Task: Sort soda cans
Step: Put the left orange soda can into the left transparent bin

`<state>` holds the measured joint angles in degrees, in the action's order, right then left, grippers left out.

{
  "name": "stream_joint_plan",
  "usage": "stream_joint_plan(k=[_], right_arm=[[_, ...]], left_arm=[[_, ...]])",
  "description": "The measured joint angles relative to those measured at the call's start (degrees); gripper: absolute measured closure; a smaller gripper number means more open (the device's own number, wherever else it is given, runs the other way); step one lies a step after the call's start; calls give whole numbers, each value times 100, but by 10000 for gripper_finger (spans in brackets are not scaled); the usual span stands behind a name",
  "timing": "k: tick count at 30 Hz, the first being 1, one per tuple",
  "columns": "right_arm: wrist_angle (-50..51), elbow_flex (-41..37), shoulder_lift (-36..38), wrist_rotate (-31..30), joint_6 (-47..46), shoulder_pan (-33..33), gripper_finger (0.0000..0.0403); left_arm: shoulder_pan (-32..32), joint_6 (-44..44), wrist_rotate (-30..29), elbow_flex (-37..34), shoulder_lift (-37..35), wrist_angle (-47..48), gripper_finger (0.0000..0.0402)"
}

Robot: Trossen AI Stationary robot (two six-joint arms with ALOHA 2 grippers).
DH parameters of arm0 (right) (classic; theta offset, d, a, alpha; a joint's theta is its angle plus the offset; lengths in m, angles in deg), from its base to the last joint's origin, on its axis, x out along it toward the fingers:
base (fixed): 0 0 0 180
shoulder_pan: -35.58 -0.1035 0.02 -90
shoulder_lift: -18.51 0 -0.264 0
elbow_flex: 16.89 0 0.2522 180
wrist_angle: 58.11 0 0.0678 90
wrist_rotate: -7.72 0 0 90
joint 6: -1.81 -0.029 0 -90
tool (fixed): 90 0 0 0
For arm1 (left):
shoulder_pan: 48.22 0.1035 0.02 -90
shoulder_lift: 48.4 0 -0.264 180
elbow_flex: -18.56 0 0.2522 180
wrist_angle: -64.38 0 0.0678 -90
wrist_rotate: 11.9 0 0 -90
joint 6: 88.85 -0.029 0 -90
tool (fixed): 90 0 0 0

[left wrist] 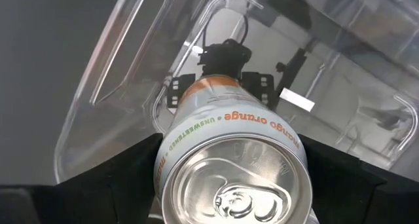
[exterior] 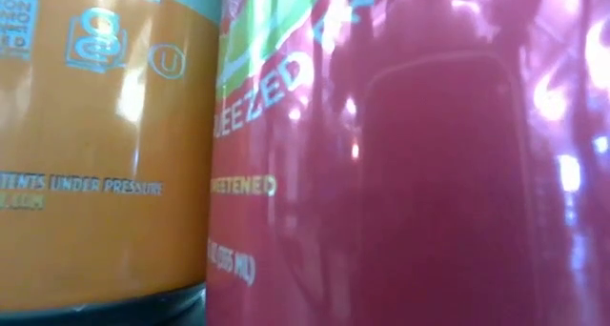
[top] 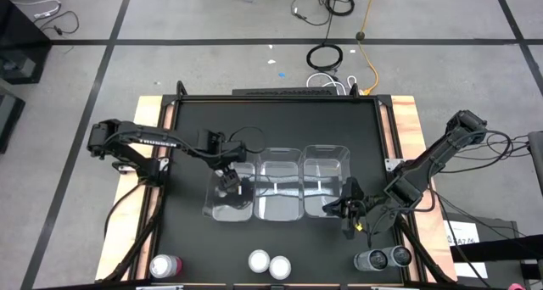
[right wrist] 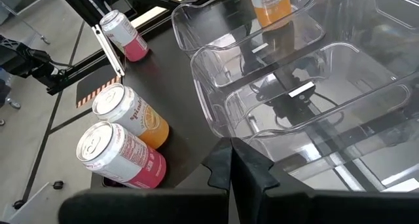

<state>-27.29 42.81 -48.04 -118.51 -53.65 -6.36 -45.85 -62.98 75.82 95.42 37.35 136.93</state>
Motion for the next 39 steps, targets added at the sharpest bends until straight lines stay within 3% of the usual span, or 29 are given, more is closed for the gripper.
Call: stream_joint_plan(k=[24, 39], right_arm=[[2, 0, 0, 0, -238, 0, 403], [45, 0, 0, 2, -222, 2, 403]], left_arm=[[410, -240, 291, -83, -51, 61, 80], [410, -230, -10, -21, -171, 229, 80]])
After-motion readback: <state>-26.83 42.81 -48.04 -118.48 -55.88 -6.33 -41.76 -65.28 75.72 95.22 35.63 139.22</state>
